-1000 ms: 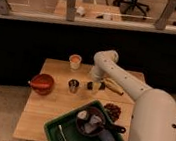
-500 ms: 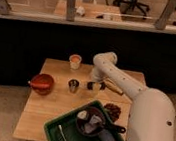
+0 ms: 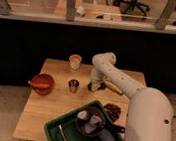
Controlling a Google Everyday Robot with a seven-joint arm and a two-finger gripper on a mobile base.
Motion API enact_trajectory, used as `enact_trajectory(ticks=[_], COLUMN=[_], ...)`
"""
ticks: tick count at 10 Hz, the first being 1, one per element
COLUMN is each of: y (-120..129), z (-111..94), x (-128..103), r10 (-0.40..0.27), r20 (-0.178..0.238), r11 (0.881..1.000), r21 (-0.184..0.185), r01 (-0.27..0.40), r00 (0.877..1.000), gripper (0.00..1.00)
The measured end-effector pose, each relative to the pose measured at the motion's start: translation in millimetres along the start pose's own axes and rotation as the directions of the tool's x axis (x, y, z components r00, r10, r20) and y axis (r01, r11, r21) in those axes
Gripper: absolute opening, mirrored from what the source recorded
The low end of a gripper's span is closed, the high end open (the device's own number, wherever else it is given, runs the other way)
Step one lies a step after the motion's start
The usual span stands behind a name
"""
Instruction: Place eraser in metal cup
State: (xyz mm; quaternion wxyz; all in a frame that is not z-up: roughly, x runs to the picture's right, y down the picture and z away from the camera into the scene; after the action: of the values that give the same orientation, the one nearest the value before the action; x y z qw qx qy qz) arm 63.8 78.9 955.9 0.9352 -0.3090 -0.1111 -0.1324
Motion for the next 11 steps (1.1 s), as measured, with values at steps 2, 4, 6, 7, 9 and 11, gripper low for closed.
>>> enact_trajectory(ticks=[2, 4, 6, 7, 9, 11], y=[5.8, 10.2, 12.5, 13.2, 15.5, 14.3], z=[-2.4, -24.0, -62.8, -85.4, -140.9, -181.4], x=[-0.7, -2.3, -6.2, -9.0, -19.0, -31.1], r10=[0.009, 0.015, 0.022, 0.024, 0.024, -0.002], r20=[0.032, 0.064, 0.084, 0.090, 0.138, 0.269], r11=[1.000, 1.000, 0.998, 0.996, 0.990, 0.983], r21=[0.003, 0.024, 0.064, 0.086, 0.138, 0.175], r01=[-0.009, -0.017, -0.027, -0.031, -0.043, -0.047], r00=[0.999, 0.998, 0.996, 0.996, 0.990, 0.963], gripper=[0.06, 0.00, 0.00, 0.00, 0.00, 0.00])
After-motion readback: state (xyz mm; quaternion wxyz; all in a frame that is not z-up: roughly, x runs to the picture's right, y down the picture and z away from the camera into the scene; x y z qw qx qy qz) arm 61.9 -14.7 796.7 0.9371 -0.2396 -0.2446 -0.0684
